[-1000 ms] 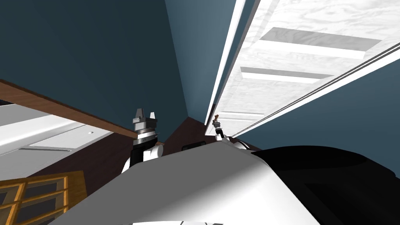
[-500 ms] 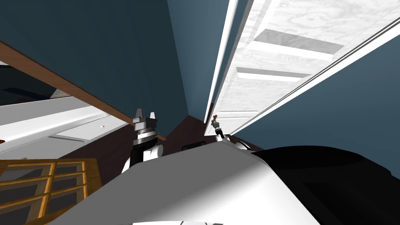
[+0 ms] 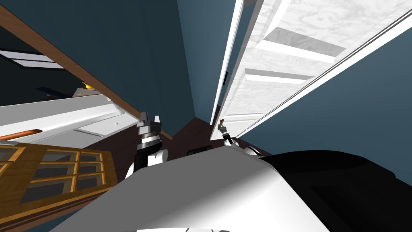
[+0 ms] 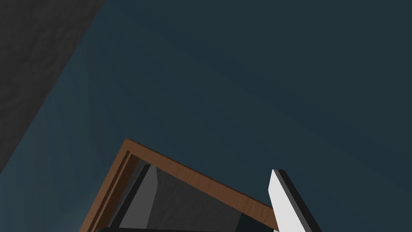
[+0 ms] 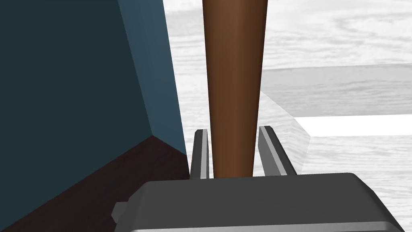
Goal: Pull the door open
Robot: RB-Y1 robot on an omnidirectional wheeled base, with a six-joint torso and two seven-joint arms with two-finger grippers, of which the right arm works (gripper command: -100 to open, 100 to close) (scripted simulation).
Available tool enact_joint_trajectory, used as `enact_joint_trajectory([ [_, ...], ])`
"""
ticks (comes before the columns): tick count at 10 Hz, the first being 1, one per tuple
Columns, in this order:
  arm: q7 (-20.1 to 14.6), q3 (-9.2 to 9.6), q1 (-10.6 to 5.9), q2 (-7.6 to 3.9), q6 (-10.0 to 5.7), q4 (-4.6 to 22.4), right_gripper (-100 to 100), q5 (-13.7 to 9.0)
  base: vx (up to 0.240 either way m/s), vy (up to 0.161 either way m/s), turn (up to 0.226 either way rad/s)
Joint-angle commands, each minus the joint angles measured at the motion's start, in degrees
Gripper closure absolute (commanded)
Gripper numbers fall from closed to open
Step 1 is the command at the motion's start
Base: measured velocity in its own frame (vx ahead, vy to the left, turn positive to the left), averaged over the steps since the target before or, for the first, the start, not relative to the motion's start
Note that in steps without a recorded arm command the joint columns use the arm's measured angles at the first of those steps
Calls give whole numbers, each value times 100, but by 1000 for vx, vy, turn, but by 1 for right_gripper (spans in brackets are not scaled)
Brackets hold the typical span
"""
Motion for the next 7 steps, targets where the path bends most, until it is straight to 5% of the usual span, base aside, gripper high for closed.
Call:
enact_joint_trajectory([
  [1,-193,162,80,-106,-133,14,100,89,-279,-65,111],
  [4,-271,230,125,-169,-195,-2,100,129,-172,-45,55],
  [7,-561,440,294,-368,-508,12,100,299,-202,-74,112],
])
